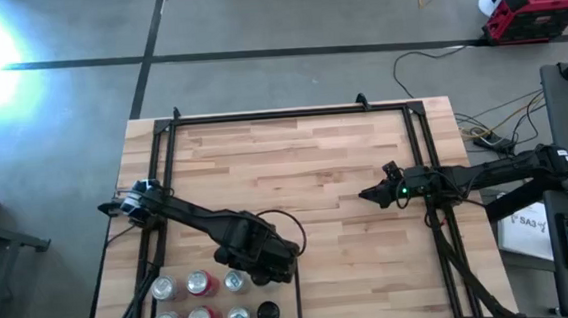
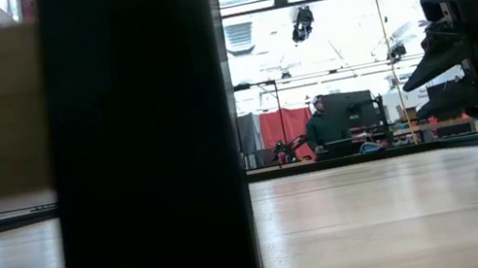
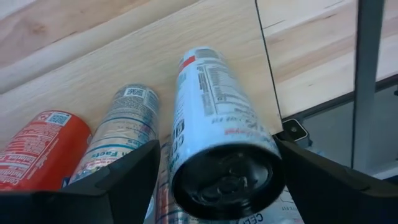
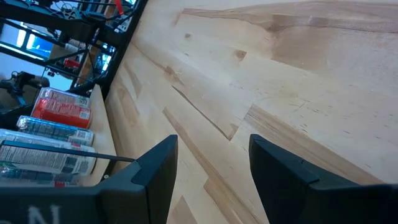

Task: Place canned beverage on shelf
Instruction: Put the white pink soda can on the shelf aligned with the other white pink soda can, then return to Home Position

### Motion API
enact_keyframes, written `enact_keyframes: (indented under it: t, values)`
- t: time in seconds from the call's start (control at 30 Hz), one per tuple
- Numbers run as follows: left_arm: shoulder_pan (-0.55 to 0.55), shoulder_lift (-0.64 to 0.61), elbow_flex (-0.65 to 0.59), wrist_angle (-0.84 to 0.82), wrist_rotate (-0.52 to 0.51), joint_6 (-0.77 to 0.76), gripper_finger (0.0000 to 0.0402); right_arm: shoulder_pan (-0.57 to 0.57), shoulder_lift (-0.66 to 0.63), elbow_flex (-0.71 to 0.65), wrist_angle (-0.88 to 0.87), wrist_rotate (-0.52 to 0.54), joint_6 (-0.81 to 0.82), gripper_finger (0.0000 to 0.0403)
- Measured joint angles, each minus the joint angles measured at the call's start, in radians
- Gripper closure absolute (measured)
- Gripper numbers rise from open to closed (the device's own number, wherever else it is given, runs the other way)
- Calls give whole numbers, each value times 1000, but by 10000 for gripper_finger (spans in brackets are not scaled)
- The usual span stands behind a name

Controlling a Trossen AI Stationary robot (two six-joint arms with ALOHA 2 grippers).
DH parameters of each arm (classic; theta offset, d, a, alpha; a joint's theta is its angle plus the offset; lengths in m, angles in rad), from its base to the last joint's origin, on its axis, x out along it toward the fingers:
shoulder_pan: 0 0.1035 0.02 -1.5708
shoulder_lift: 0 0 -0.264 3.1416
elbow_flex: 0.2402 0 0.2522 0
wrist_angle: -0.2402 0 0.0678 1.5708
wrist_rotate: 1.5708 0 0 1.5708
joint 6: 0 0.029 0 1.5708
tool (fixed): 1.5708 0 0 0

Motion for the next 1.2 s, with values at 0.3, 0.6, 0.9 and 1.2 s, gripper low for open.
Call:
enact_keyframes:
  t: [0.3,0.6,0.9,1.2]
  values:
    - [0,0,14,-1,-2,0,97,0,0,0,0,0,0,220]
    - [-1,0,69,-9,-20,1,97,0,0,0,0,0,0,220]
    - [0,0,212,-163,-274,120,109,0,0,0,0,0,0,220]
    - [-4,-77,199,-164,-615,427,134,0,0,0,0,0,0,220]
